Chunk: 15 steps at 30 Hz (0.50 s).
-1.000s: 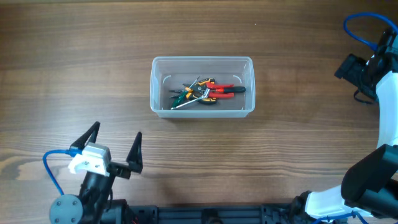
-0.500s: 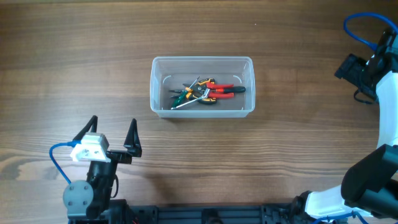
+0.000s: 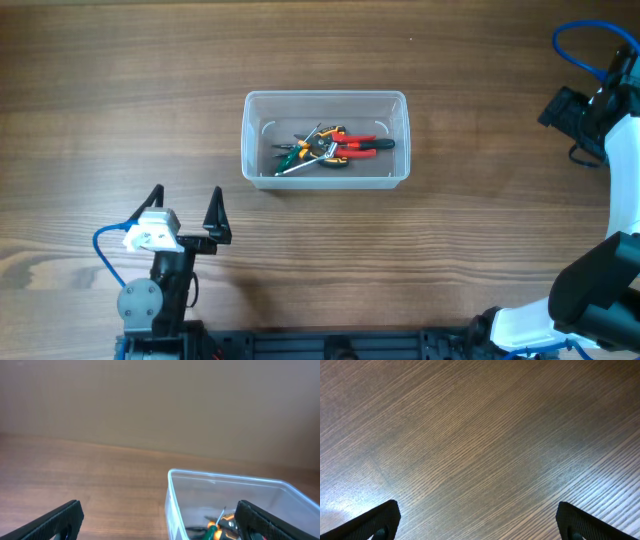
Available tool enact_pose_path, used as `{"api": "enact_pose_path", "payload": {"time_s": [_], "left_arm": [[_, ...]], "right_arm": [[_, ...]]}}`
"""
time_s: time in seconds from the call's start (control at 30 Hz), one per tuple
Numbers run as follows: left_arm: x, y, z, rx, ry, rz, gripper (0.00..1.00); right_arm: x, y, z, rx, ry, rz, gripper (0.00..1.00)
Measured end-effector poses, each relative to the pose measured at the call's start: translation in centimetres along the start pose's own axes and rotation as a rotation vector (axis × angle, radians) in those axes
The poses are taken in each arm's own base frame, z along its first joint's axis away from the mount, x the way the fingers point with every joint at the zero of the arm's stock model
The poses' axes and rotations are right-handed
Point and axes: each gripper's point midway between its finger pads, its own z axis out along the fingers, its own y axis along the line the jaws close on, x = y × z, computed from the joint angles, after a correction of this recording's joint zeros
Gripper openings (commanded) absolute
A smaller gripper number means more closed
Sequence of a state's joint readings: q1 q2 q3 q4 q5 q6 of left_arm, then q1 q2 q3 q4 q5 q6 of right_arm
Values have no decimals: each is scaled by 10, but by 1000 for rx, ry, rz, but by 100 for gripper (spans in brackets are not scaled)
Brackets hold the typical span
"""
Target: Pack container
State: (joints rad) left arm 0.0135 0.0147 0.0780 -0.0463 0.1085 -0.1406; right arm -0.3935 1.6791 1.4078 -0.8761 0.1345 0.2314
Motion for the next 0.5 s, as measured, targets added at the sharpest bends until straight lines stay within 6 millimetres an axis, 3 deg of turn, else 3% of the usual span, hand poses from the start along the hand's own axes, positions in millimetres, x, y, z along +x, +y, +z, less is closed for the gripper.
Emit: {"api": "enact_pose_path", "payload": {"time_s": [0.5], "left_arm": [[30,15,3,-59,51,-82,100]], "right_arm": [[0,0,0,0,1,0,100]]}}
